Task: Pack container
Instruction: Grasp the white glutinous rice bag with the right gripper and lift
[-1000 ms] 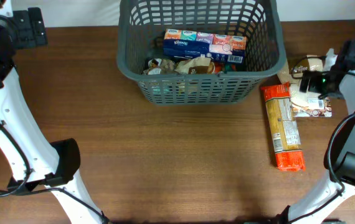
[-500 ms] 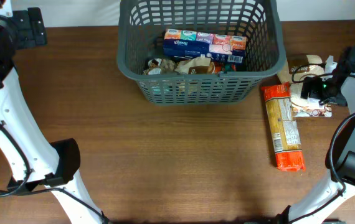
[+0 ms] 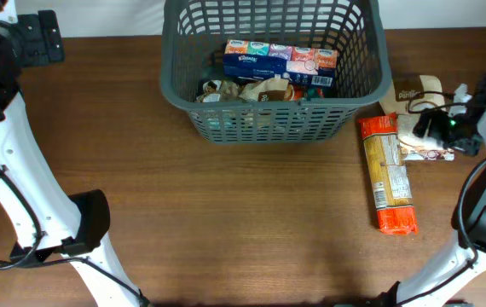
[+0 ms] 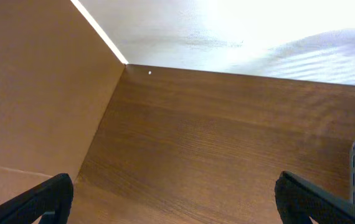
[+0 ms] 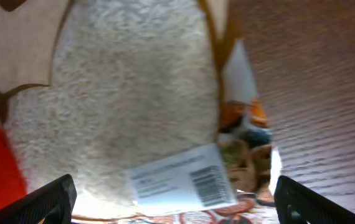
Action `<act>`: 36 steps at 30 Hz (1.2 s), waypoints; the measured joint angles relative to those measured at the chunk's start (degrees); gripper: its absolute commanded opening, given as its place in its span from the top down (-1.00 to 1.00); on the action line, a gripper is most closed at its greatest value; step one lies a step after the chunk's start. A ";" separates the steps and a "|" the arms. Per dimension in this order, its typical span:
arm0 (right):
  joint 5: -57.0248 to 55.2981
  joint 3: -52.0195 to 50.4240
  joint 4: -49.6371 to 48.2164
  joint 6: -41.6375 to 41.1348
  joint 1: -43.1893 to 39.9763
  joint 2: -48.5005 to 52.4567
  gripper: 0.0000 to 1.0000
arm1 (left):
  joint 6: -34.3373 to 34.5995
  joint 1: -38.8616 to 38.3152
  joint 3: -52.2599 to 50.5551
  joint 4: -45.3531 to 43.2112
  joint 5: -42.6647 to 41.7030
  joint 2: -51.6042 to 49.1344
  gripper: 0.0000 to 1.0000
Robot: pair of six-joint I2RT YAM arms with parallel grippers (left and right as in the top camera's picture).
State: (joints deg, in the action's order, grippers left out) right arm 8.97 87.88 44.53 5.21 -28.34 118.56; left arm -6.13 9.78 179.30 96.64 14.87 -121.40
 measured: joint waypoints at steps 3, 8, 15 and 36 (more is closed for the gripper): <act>0.92 0.00 -0.42 1.03 -1.53 0.04 -0.98 | 0.00 0.00 0.00 0.00 0.00 0.00 -0.99; 1.62 0.00 -1.84 1.64 -2.54 0.09 -0.98 | 0.00 0.00 0.00 0.00 0.00 0.00 -0.99; 3.52 0.02 -2.43 2.05 -2.34 3.52 -0.98 | 0.00 0.00 0.00 0.00 0.00 0.00 -0.98; 13.44 0.87 -1.70 -0.90 -0.55 5.22 0.92 | 0.00 0.00 0.00 0.00 0.00 0.00 -0.99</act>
State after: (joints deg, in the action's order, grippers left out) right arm 22.41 88.75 42.83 4.32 -28.88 123.79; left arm -6.13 9.78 179.30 96.64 14.87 -121.40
